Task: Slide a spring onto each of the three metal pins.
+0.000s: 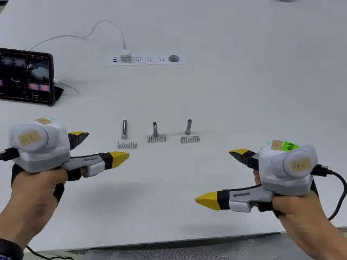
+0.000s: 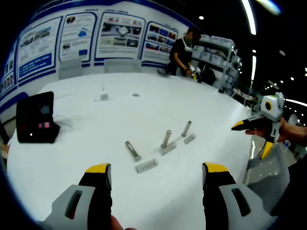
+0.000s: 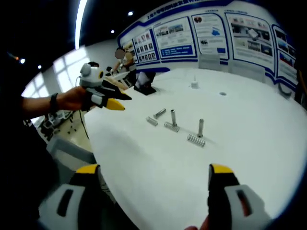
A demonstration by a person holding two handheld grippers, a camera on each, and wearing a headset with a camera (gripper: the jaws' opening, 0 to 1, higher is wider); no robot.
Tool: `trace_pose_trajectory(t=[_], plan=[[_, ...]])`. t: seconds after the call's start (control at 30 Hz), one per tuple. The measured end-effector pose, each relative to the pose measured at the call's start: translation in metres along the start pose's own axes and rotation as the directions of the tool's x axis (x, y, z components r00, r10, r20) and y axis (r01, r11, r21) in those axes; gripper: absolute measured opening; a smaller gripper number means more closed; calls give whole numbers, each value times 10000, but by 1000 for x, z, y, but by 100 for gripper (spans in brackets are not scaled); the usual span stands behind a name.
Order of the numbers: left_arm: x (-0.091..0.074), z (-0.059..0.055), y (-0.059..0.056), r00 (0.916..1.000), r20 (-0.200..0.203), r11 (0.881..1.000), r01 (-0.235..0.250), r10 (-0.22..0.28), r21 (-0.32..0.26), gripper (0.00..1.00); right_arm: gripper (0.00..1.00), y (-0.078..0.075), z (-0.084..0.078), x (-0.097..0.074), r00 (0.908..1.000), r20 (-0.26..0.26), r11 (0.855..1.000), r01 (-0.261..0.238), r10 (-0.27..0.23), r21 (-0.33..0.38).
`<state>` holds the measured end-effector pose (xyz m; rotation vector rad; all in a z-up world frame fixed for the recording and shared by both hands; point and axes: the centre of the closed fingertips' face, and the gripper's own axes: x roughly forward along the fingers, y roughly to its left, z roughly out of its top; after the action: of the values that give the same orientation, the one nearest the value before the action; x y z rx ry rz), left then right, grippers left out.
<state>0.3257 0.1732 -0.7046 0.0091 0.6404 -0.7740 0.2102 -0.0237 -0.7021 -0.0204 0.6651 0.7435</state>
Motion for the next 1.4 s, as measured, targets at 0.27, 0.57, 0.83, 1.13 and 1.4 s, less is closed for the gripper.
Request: trace_pose_trajectory(t=[0.27,0.57,0.83,1.13,1.4], plan=[[20,7,7,9998,172,9985,-67,77,-541,72,94,3,-1,3,9999,139,9996,-32,28,287],[50,3,11,9995,-304,9999,-91,87,-146,66,93,5,-10,4,9999,23,9986,-164,163,506],[73,1,23,9987,-444,9987,-263,243,-446,56,93,-5,-13,0,10000,-65,9980,19,-14,639],[92,-1,36,9958,-693,9964,-641,603,-550,37,93,-4,-10,4,10000,-84,9979,15,-10,654],[104,2,48,9933,-771,9943,-911,866,-562,29,92,-1,-9,6,10000,-61,9975,26,-22,712]])
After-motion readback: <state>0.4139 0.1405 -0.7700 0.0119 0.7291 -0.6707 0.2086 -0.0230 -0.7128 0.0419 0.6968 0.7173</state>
